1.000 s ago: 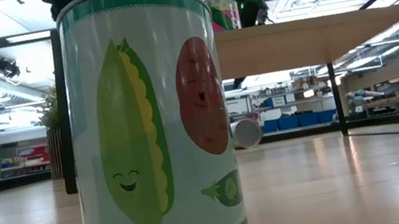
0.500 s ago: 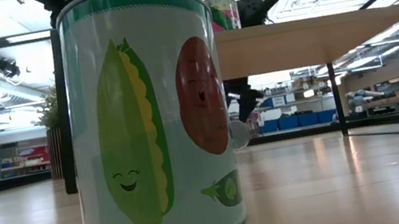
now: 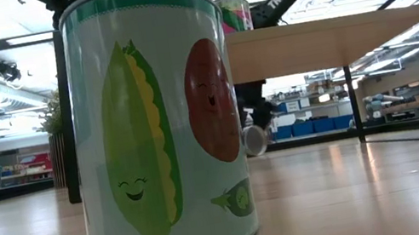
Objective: Pick and place cans onto a shelf
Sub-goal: Put the canned peaches on the shelf
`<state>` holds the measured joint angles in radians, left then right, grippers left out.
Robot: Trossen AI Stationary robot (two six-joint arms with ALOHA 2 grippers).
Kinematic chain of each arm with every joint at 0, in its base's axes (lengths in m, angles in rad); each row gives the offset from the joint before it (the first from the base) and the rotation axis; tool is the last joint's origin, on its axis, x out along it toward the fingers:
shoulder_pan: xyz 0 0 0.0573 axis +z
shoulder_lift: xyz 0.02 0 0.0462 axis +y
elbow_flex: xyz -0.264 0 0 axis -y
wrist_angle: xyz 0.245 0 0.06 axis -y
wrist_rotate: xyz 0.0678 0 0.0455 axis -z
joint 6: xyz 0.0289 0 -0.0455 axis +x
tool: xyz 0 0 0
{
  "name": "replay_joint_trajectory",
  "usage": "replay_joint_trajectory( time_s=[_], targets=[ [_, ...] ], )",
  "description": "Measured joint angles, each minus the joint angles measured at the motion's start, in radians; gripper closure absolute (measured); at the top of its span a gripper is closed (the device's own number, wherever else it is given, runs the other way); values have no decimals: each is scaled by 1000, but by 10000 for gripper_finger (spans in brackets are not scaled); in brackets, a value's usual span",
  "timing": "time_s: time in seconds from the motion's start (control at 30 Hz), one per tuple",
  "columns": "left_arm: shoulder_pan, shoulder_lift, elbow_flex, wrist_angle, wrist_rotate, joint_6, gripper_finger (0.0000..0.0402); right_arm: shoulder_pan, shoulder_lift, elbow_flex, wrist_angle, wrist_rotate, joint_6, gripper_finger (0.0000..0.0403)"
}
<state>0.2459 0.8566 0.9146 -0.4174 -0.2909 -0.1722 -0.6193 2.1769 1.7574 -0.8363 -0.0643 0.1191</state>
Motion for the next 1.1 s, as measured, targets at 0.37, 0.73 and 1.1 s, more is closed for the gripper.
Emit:
replay_joint_trajectory(
  time_s=[0.37,0.73,1.1],
  targets=[
    [0,0,0,1,0,6,194,-10,-1,-44,42,-11,-80,69],
    [27,7,73,-104,52,-80,194,-14,-1,201,-249,-16,-214,85],
    [163,68,116,-62,213,-185,187,75,-4,601,-476,-16,-315,85]
  ],
)
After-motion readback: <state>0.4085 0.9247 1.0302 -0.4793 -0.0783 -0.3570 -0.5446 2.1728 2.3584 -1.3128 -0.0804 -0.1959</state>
